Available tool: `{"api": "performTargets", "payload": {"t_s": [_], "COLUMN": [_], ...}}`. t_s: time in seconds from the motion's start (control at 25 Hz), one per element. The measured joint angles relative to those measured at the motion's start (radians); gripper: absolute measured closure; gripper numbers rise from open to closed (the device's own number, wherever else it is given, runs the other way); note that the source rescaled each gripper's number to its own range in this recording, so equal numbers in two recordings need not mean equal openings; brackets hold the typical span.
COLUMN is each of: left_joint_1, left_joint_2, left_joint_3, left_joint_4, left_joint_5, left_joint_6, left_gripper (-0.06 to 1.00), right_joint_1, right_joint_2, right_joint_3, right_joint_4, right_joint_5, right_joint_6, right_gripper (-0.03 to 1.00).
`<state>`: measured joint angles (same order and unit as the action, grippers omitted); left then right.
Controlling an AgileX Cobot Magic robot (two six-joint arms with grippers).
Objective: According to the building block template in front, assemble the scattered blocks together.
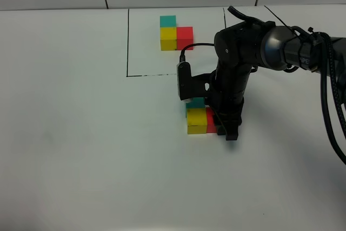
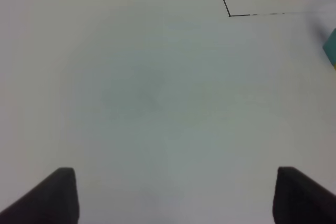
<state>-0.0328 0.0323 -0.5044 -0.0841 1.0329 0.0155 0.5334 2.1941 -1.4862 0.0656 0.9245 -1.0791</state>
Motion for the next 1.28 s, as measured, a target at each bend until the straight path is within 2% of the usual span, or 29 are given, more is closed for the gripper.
{"api": "performTargets", "payload": {"t_s": [0.48, 0.52, 0.6, 0.72, 0.8, 0.84, 0.92, 1.08, 1.16, 1.28], "left_joint_1": [0.0, 0.0, 0.0, 0.0, 0.0, 0.0, 0.0, 0.0, 0.0, 0.0], "left_joint_2": [0.0, 0.0, 0.0, 0.0, 0.0, 0.0, 0.0, 0.0, 0.0, 0.0], "left_joint_3": [0.0, 0.0, 0.0, 0.0, 0.0, 0.0, 0.0, 0.0, 0.0, 0.0], "left_joint_4": [0.0, 0.0, 0.0, 0.0, 0.0, 0.0, 0.0, 0.0, 0.0, 0.0], "left_joint_5": [0.0, 0.0, 0.0, 0.0, 0.0, 0.0, 0.0, 0.0, 0.0, 0.0], "left_joint_6": [0.0, 0.0, 0.0, 0.0, 0.0, 0.0, 0.0, 0.0, 0.0, 0.0], "left_gripper": [-0.02, -0.02, -0.02, -0.02, -0.02, -0.02, -0.02, -0.02, -0.02, -0.02], "right_joint_1": [-0.002, -0.004, -0.008, -0.011, -0.015, -0.017, -0.025, -0.084, -0.156, -0.32], "right_joint_2": [0.0, 0.0, -0.004, -0.015, -0.027, -0.035, -0.068, -0.163, -0.208, -0.255], "right_joint_3": [0.0, 0.0, 0.0, 0.002, 0.006, 0.009, 0.009, 0.009, 0.009, 0.009], "right_joint_4": [0.003, 0.003, 0.013, 0.02, 0.015, 0.007, -0.013, -0.045, -0.039, 0.017], "right_joint_5": [0.004, 0.007, 0.022, 0.041, 0.038, 0.041, 0.05, 0.045, 0.004, -0.069], "right_joint_6": [-0.005, -0.006, -0.008, -0.004, 0.012, 0.021, 0.052, 0.161, 0.264, 0.474], "right_gripper": [0.92, 0.88, 0.72, 0.33, 0.12, 0.06, 0.0, -0.03, -0.03, -0.03]}}
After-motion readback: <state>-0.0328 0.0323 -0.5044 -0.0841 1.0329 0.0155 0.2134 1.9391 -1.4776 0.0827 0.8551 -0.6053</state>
